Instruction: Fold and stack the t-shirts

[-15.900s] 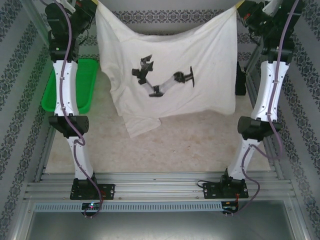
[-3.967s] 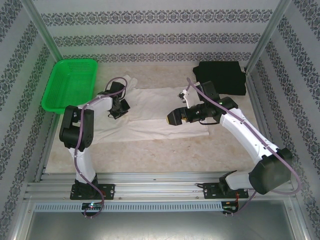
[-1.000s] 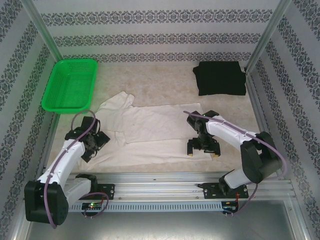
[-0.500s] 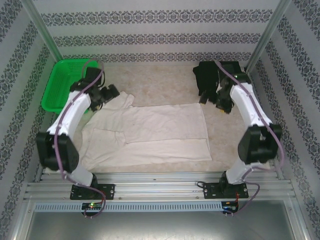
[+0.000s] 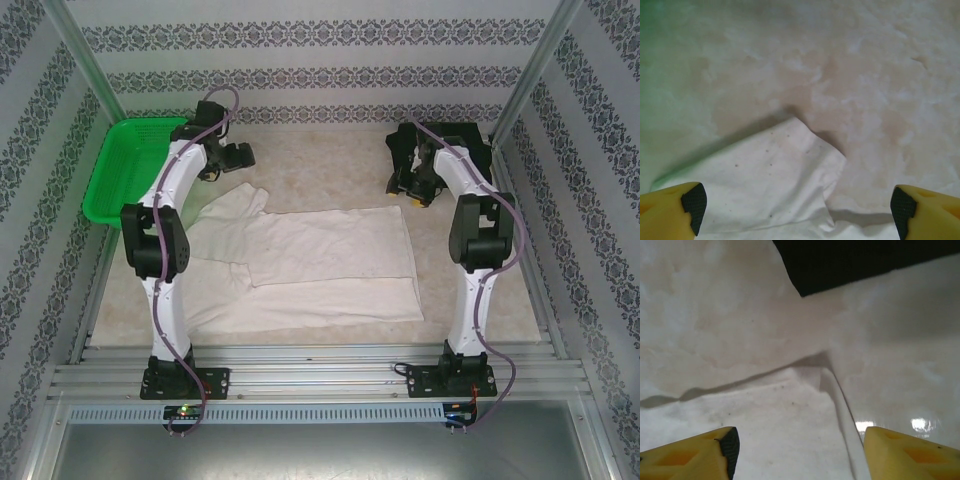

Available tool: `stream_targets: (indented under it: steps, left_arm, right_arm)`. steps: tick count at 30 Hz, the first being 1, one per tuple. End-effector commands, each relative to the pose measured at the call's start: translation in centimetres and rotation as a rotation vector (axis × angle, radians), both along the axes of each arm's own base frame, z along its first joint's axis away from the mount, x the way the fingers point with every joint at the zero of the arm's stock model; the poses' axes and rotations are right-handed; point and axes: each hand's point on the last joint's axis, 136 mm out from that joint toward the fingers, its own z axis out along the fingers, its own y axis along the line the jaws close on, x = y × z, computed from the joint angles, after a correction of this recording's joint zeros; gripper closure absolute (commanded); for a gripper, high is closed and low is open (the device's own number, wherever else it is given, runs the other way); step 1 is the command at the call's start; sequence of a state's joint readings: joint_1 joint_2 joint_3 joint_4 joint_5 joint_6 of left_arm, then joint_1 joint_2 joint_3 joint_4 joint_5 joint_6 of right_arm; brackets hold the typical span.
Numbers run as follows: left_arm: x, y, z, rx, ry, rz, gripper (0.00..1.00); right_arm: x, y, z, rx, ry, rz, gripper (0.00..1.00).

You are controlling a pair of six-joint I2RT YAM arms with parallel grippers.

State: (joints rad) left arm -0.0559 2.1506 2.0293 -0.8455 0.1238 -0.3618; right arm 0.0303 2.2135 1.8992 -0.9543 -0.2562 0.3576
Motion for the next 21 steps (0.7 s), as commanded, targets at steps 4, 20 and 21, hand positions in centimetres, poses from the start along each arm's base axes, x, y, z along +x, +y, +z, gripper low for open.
stream_targets:
  steps: [4, 20, 21]
  left_arm:
    - [2.1, 2.5, -1.7, 0.049, -0.030, 0.010, 0.05]
    - [3.7, 2.5, -6.2, -0.031, 0.014, -0.024, 0.16]
    - [3.7, 2.5, -6.6, -0.033, 0.020, -0.027, 0.16]
  right_arm:
    - [0.5, 0.4, -1.2, -0.025, -0.001, 0.049, 0.36]
    - [0.3, 2.0, -5.1, -0.044, 0.050, 0.071, 0.63]
    - [0.3, 2.0, -5.1, -0.043, 0.050, 0.072, 0.67]
